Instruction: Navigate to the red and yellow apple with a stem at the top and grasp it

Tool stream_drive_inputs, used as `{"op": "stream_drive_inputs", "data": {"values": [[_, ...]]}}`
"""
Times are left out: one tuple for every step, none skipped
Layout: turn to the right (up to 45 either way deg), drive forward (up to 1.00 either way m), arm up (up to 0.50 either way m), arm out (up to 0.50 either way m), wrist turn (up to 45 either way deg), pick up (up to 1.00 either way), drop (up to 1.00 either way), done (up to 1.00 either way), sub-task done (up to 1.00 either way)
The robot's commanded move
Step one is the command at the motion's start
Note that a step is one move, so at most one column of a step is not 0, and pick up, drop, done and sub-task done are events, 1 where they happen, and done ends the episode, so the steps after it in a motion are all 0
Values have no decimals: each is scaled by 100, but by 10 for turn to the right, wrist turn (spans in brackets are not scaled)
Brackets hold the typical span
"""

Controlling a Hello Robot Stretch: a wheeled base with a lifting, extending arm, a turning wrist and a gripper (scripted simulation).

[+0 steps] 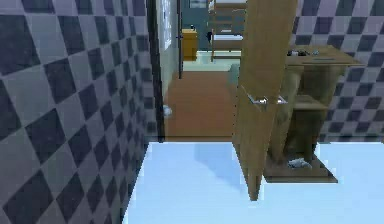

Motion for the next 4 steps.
{"op": "stream_drive_inputs", "data": {"values": [[0,100,0,0,0,0,0,0,0],[0,20,0,0,0,0,0,0,0],[0,100,0,0,0,0,0,0,0],[0,20,0,0,0,0,0,0,0]]}}
